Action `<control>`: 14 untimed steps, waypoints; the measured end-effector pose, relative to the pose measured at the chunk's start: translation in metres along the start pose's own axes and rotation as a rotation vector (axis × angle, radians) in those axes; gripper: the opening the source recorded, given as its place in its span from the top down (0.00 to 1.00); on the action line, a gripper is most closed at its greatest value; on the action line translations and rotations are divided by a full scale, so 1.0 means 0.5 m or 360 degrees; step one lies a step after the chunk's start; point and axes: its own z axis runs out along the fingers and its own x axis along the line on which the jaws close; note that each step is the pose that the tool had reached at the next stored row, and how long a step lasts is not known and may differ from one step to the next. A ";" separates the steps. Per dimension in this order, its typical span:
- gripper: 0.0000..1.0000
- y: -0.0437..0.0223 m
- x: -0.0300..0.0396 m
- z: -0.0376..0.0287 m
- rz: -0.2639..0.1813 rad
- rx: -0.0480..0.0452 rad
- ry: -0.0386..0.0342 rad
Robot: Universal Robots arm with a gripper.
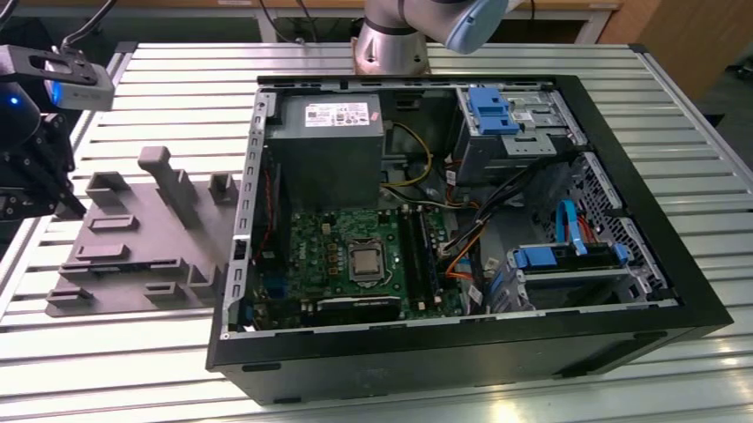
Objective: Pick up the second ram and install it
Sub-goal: 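Pick up the second ram and move it above second insertion slot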
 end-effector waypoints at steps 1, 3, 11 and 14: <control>0.89 0.000 0.000 0.001 0.0000 0.0000 0.0000; 0.89 0.000 0.000 0.003 0.0000 0.0000 0.0000; 0.89 0.000 0.000 0.010 0.0000 0.0000 0.0000; 0.89 -0.001 0.000 0.013 0.0000 0.0000 0.0000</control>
